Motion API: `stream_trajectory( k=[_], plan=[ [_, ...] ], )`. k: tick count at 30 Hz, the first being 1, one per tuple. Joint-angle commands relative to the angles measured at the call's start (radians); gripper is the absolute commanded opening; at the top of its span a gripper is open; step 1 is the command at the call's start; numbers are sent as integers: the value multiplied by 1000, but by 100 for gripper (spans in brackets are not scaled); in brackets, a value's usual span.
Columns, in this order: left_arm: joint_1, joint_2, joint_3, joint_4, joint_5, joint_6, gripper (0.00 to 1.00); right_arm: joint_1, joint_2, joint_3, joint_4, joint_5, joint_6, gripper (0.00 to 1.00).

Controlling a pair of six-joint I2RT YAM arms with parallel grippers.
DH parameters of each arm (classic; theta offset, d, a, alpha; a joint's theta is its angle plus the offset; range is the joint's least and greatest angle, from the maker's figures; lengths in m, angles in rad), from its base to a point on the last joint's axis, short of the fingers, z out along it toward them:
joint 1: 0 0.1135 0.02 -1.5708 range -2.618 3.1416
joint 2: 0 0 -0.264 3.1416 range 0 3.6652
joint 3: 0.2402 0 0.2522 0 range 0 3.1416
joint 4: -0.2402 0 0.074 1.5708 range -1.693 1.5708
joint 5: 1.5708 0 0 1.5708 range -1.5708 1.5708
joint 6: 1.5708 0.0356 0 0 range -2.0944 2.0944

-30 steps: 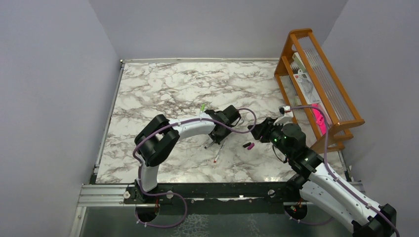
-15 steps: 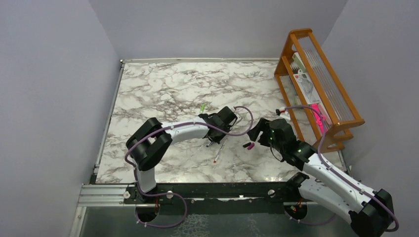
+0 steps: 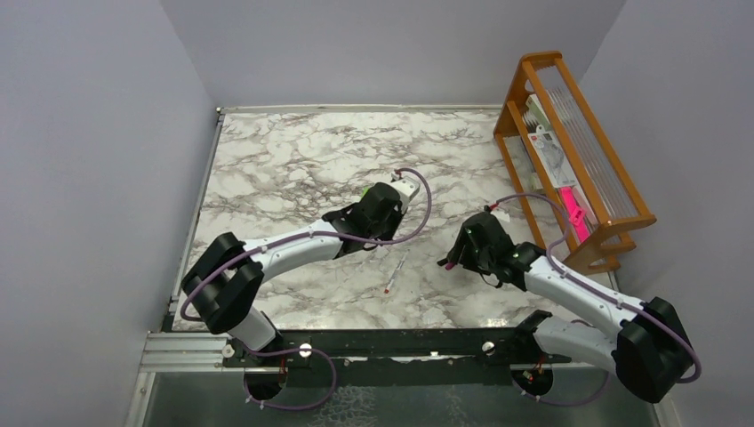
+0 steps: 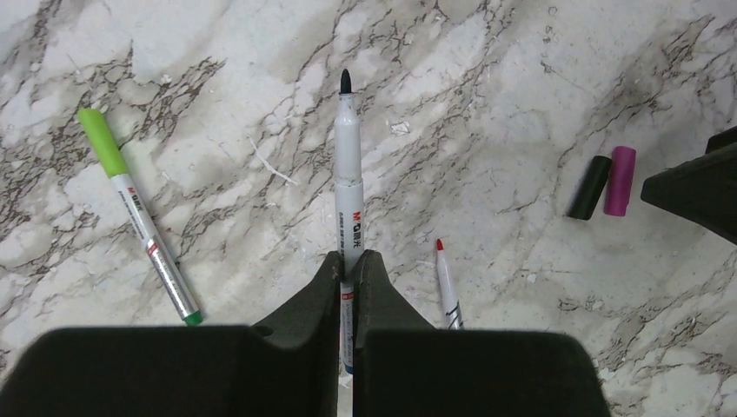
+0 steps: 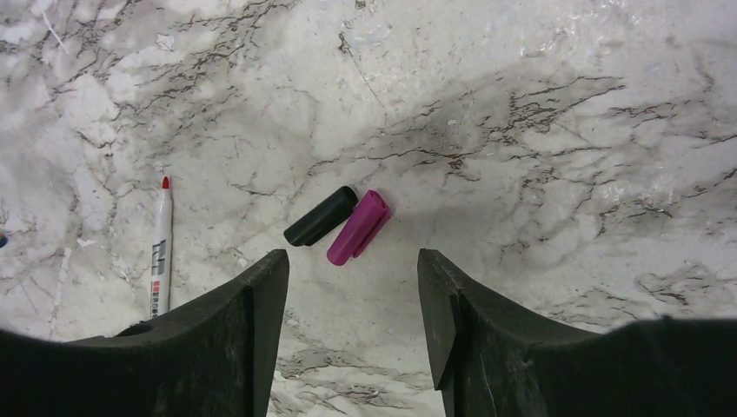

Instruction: Insert the pens into the pen caps

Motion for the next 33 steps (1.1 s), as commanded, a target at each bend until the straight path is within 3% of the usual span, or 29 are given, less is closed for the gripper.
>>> stream_trajectory(
  k=[1, 13, 15, 19, 24, 28, 33],
  plan=[
    [13, -77, -49, 114, -7, -22, 0, 3, 64, 76, -40, 20, -4, 55],
    [21, -265, -254, 389, 58, 27, 0, 6, 232, 178, -143, 54, 114, 43],
    [20, -281, -265, 404, 98, 47, 0, 16, 179, 166, -99, 41, 93, 36],
    [21, -259, -253, 405, 156, 15, 0, 20, -88, 53, 162, -44, -38, 33],
    [27, -228, -232, 432, 348, -5, 0, 20, -364, -56, 448, -130, -190, 42],
    [26, -196, -215, 460, 534, -15, 0, 20, -322, 7, 428, -195, -261, 59],
    [14, -183, -202, 465, 598, -9, 0, 19, -273, 24, 493, -278, -296, 63]
  ],
)
